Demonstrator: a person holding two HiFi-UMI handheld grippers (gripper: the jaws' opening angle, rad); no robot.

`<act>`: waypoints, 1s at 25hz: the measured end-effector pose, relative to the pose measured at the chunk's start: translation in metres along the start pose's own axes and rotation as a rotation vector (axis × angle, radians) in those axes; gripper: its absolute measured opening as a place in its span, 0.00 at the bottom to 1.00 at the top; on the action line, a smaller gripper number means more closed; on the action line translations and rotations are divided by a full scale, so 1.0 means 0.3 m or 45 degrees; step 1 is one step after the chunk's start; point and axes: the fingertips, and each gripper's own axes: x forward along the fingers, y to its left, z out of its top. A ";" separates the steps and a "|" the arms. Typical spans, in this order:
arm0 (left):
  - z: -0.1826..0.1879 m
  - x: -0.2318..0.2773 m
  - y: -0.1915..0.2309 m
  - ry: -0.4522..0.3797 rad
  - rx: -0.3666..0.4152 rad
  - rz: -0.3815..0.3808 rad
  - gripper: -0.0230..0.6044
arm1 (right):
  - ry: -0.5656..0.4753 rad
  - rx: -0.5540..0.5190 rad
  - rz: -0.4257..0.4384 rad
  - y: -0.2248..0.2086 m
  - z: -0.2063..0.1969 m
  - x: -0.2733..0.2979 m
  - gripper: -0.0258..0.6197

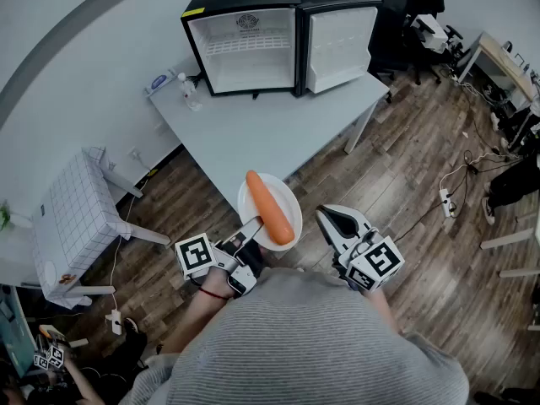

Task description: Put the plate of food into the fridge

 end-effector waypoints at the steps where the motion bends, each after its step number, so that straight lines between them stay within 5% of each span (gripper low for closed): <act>1: -0.001 0.000 -0.002 0.003 -0.002 -0.001 0.10 | 0.002 0.000 0.000 0.001 0.001 0.001 0.06; 21: 0.030 -0.010 -0.001 -0.009 -0.019 0.012 0.10 | 0.014 0.066 0.065 0.003 -0.007 0.037 0.08; 23: 0.031 -0.014 -0.003 -0.016 -0.021 0.004 0.10 | 0.074 0.199 0.102 0.009 -0.047 0.055 0.30; 25: 0.034 -0.013 -0.002 -0.021 -0.018 0.005 0.10 | 0.145 0.352 0.134 0.005 -0.092 0.073 0.31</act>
